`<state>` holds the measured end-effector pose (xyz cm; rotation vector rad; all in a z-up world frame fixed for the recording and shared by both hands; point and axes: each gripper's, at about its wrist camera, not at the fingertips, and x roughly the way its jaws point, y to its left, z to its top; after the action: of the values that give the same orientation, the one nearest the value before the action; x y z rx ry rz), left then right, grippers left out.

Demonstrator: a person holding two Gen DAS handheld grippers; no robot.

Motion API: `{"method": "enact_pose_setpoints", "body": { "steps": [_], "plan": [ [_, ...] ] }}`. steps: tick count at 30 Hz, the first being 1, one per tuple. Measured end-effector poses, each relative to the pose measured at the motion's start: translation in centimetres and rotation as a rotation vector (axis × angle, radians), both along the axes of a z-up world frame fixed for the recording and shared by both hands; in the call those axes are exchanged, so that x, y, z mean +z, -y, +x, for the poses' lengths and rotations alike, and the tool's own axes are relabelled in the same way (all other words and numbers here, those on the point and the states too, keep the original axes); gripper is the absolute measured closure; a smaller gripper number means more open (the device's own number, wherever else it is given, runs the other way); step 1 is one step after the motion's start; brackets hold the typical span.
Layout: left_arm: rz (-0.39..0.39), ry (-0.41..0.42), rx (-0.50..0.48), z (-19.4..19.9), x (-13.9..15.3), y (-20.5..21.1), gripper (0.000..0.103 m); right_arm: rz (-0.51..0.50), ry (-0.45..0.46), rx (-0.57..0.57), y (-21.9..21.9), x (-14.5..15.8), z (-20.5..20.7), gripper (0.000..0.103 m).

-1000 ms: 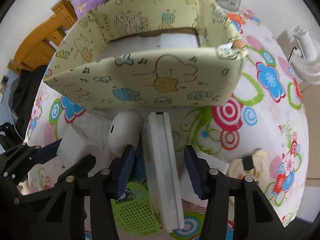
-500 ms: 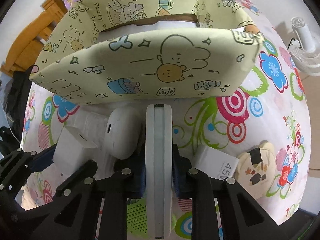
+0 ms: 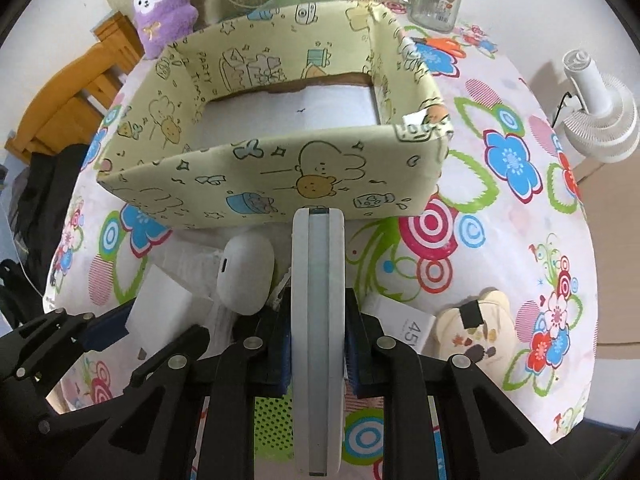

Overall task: Organize rigid objects
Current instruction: 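Lift and carry the charger cube and power strip over the fabric box with both tools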

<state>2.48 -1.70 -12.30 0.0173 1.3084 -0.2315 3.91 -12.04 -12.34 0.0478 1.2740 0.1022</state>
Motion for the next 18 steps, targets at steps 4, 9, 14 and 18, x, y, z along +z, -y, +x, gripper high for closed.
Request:
{"method": "enact_pose_setpoints", "body": {
  "steps": [4, 9, 14, 18],
  "plan": [
    [-0.004, 0.014, 0.007, -0.3, 0.9, 0.1, 0.062, 0.005, 0.02, 0.008, 0.6, 0.6, -0.4, 0.08],
    [-0.01, 0.027, 0.019, -0.6, 2.0, 0.2, 0.063, 0.021, 0.038, 0.017, 0.3, 1.5, -0.2, 0.08],
    [0.005, 0.037, 0.022, -0.6, 2.1, 0.6, 0.063, 0.018, 0.049, 0.024, 0.4, 1.9, -0.3, 0.08],
    [0.02, 0.052, 0.025, -0.9, 2.6, 0.7, 0.063, 0.038, 0.048, 0.026, 0.7, 2.1, -0.5, 0.08]
  ]
}}
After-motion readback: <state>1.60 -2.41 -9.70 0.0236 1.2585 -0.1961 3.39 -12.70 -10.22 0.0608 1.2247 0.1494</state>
